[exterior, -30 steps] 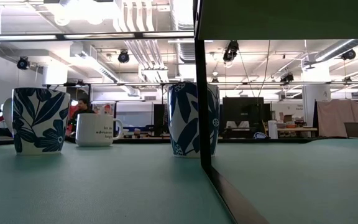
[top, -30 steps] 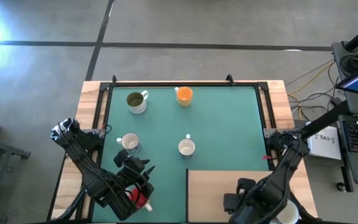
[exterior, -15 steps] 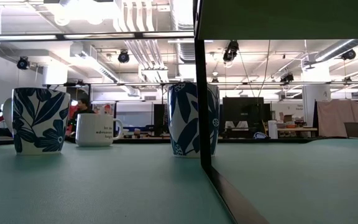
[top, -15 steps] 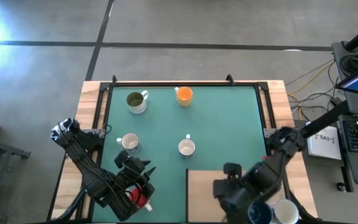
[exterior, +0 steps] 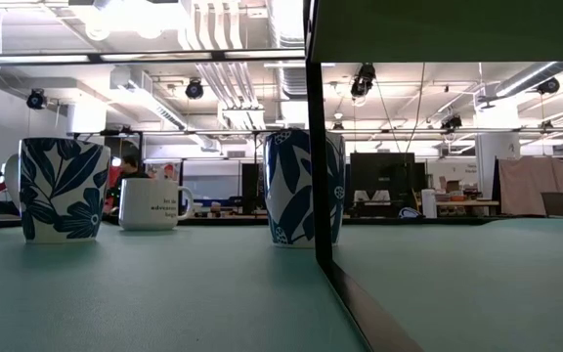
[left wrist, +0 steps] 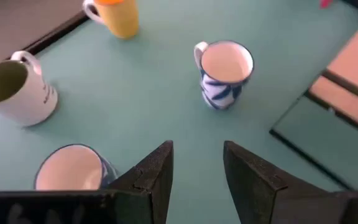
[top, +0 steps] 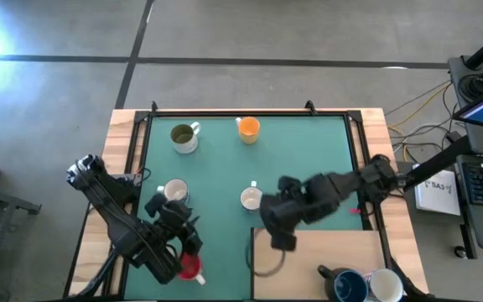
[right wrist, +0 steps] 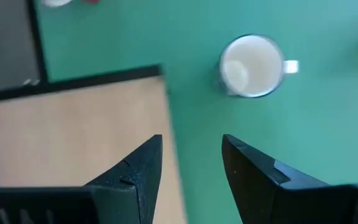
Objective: Place coffee mugs
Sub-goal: Put the right blue patterned mug on the shelf
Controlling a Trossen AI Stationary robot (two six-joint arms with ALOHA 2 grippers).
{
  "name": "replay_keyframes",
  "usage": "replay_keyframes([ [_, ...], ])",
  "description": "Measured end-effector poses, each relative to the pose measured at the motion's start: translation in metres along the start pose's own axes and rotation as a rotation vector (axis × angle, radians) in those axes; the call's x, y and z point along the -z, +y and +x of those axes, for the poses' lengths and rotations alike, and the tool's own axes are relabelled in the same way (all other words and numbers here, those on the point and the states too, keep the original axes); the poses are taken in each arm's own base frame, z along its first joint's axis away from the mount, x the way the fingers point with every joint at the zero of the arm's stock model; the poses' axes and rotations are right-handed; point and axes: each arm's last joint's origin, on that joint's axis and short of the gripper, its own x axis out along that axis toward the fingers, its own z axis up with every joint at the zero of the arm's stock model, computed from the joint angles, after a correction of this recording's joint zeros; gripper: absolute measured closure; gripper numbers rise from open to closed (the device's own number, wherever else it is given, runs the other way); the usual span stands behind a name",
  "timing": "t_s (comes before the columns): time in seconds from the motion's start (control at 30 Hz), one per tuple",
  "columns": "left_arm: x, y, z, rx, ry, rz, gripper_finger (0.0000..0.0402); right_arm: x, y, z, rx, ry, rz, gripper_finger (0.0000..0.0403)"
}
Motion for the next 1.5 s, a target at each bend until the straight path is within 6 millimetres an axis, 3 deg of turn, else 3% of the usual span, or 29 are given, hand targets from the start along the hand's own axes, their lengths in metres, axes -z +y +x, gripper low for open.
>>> replay_keyframes([
  [0.2, -0.028, 0.032, -0.011, 0.038, -0.007, 0.22, 0.0278, -0.017, -0.041, 0.022, 0.079, 0.055, 0.091, 0.0245],
  [0.33, -0.04, 0.066, -0.019, 0.063, -0.019, 0.335, 0.0278, -0.026, -0.069, 0.049, 0.124, 0.09, 0.163, 0.0245],
  [0.47, -0.034, 0.111, -0.018, 0.08, -0.004, 0.334, 0.0278, -0.026, -0.093, 0.078, 0.159, 0.15, 0.223, 0.0245],
  [0.57, -0.026, 0.146, -0.016, 0.117, -0.004, 0.257, 0.0278, -0.027, -0.104, 0.095, 0.065, 0.122, 0.306, 0.0245],
  [0.73, -0.014, 0.18, -0.01, 0.245, -0.051, 0.115, 0.0278, -0.031, -0.116, 0.115, -0.049, 0.015, 0.408, 0.0245],
  [1.0, -0.003, 0.197, -0.001, 0.294, -0.114, 0.033, 0.0278, -0.016, -0.135, 0.156, -0.02, 0.061, 0.525, 0.0245],
  [1.27, -0.003, 0.198, -0.001, 0.289, -0.127, 0.04, 0.0278, -0.007, -0.142, 0.176, 0.004, 0.058, 0.572, 0.0251],
  [1.5, -0.004, 0.2, -0.001, 0.27, -0.165, 0.033, 0.0278, -0.002, -0.141, 0.181, -0.029, 0.085, 0.579, 0.0331],
])
